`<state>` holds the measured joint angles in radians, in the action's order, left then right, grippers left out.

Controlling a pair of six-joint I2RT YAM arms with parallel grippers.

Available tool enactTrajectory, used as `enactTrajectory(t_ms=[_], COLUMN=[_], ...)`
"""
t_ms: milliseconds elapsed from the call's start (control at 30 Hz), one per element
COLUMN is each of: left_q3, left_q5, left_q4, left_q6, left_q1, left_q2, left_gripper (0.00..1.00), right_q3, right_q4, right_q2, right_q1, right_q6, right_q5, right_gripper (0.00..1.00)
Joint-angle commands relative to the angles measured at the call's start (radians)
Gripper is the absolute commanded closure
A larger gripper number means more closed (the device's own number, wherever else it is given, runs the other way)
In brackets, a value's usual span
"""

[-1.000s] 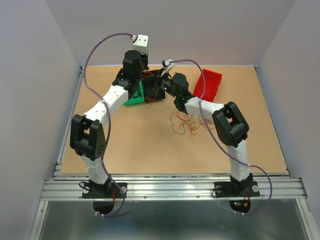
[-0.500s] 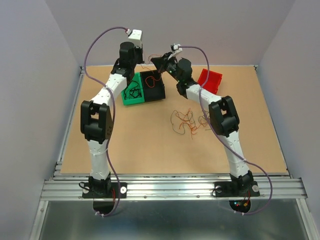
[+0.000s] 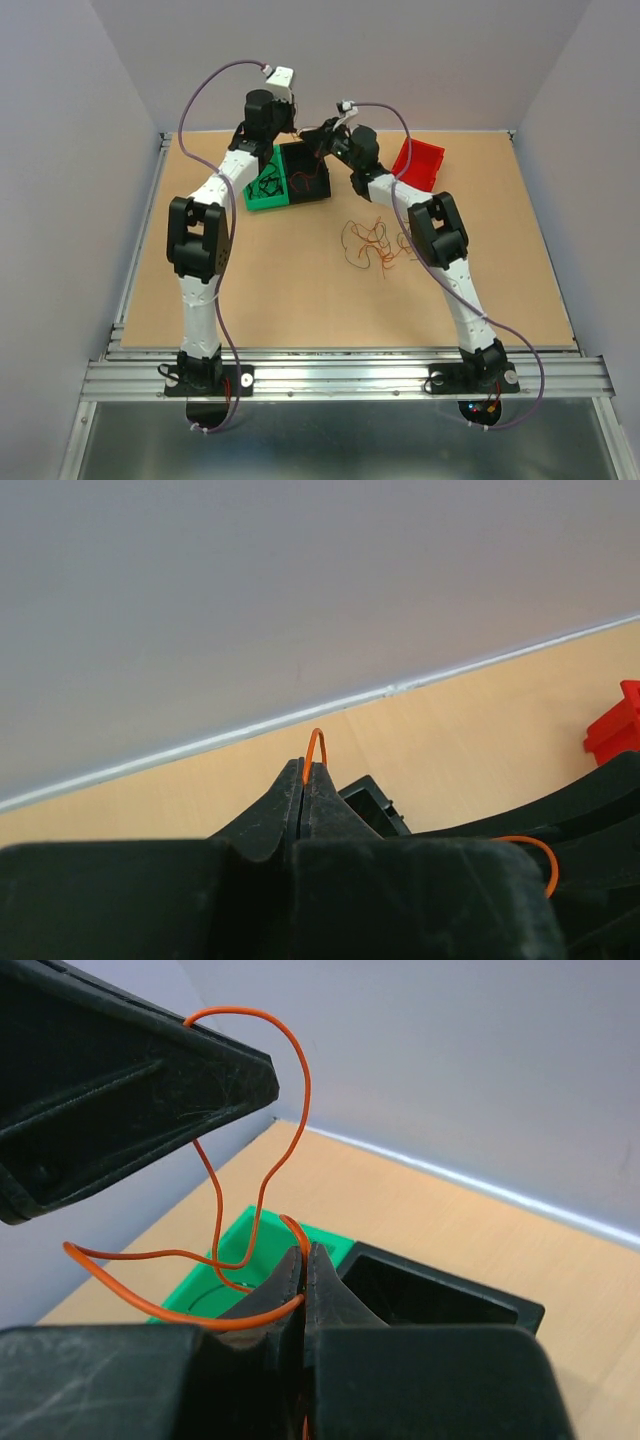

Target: Untangle the cables

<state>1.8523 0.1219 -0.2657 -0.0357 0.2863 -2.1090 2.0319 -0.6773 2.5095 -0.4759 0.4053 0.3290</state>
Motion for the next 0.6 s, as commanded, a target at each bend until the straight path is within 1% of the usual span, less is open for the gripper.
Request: enactTrajectory(t_ms=[0, 67, 133, 167, 200, 300, 333, 367, 467, 533, 567], left_q3=[-0.025, -0.036, -0.050, -0.056, -0.068, -0.103, -0.114, -0.129, -0.151, -0.171, -0.177], left_q5=[0.018, 0.012, 0.002, -0.001, -0.004, -0.025, -0.031, -0.034, -0.038, -0.039, -0.038], left_q4=[-0.047, -0.046, -0.047, -0.047, -0.047, -0.050, -0.052, -0.053, -0.055, -0.061, -0.063], left_q6=[-0.004, -0.006, -0.006, -0.009, -0.009, 0.000, 0.005, 0.008, 0.011, 0.016, 0.016], left_q1=[-0.003, -0.004, -0.003, -0.003, -0.003, -0.003, -0.003, -0.004, -0.003, -0.003, -0.003], left_q2=[-0.022, -0.029, -0.026, -0.025, -0.023, -0.013, -0.006, -0.005, -0.005, -0.006, -0.006], left_gripper=[1.00, 1.00, 1.00, 1.00, 1.00, 1.00, 1.00, 1.00, 1.00, 1.00, 1.00], right_q3=[-0.019, -0.044, -0.070, -0.084, -0.094, -0.116, -0.087, -0.043, 0.005, 0.037, 0.060], right_q4=[-0.022, -0.021, -0.004, 0.005, 0.015, 0.047, 0.065, 0.121, 0.180, 0.244, 0.277], right_q2=[-0.003, -0.009, -0.021, -0.027, -0.031, -0.025, -0.006, 0.017, 0.038, 0.052, 0.058], right_q1=[-0.018, -0.026, -0.044, -0.052, -0.058, -0.070, -0.070, -0.073, -0.084, -0.108, -0.118], right_q6=[0.033, 0.040, 0.050, 0.055, 0.062, 0.122, 0.131, 0.147, 0.150, 0.129, 0.119], right_q5=[-0.033, -0.067, -0.134, -0.175, -0.259, -0.367, -0.375, -0.395, -0.421, -0.488, -0.552], right_gripper=[0.99, 1.00, 0.99, 0.99, 1.00, 1.00, 0.99, 0.99, 0.99, 0.99, 0.99])
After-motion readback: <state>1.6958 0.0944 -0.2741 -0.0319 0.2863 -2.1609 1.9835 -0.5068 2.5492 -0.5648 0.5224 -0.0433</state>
